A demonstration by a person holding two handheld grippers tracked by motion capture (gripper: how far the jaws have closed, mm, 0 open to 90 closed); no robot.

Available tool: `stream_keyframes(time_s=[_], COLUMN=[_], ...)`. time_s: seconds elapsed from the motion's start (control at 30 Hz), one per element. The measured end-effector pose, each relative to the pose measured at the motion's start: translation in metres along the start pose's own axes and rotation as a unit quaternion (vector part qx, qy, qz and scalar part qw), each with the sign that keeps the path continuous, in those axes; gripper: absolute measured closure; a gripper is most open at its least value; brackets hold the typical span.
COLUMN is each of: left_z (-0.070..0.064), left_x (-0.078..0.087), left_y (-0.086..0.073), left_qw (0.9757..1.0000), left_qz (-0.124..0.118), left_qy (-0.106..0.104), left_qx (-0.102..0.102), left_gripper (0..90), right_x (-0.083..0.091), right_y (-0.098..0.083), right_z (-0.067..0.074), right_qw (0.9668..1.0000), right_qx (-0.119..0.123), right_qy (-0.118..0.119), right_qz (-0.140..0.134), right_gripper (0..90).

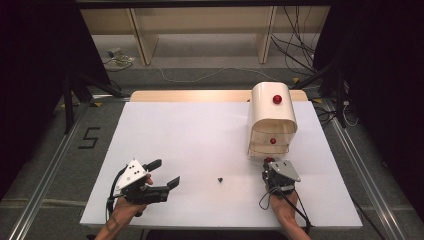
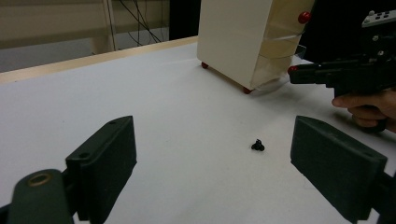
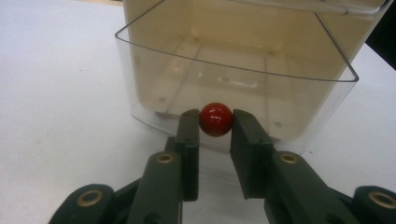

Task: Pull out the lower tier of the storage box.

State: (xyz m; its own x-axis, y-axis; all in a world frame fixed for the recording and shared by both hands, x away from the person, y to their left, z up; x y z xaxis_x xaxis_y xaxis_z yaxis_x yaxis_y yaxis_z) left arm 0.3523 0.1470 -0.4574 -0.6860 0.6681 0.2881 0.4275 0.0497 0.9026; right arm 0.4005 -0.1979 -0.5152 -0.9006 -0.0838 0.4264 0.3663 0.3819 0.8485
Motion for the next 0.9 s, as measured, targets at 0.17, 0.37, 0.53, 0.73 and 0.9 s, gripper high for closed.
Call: stream_keyframes(time_s=[0.17,0.37,0.53,0.73,0.9], left_z=[0.0001,0.0001,0.0001,0.0000,-0.0001], left_x=[0.0002,0.0003,0.0003,0.0003,0.0002], left_y=[0.0001,0.0002,0.0002,0.0002,0.0001], left_qw=[1.0000,1.0000,1.0000,1.0000,1.0000], left_qz=[-0.001,-0.001,-0.001,-0.001,-0.001], left_qy=[0.000,0.000,0.000,0.000,0.000], left_qx=[0.001,0.000,0.001,0.001,0.000], left_gripper=[14.0,14.1,14.0,14.0,14.0], right_x=[0.0014,0.0027,0.0032,0.0032,0.0047], right_y=[-0.0003,-0.0005,-0.0006,-0.0004,0.0016], right_z=[0.0003,0.0008,0.0010,0.0003,-0.0018], right_qw=[1.0000,1.0000,1.0000,1.0000,0.9997], right_qx=[0.000,0.000,0.001,0.001,-0.009], right_qy=[0.001,0.001,0.001,0.005,0.024], right_qz=[0.002,0.003,0.004,0.005,0.000], right_gripper=[73.8,73.8,73.7,73.1,65.9])
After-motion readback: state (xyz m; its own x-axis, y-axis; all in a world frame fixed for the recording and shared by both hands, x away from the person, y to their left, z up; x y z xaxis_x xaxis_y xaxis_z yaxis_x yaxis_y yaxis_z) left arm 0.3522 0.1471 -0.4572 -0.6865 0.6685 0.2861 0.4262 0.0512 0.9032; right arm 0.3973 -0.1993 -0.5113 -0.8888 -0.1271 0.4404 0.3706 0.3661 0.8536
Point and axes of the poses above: each handheld gripper's, and its own axes: x roughly backward along the jaws, y roughly out of its top, z roughly to its left, the point moved 6 cm from there along -x, roughly forward along the jaws, and after that the axes turned 14 degrees about x, right-handed, at the moved point
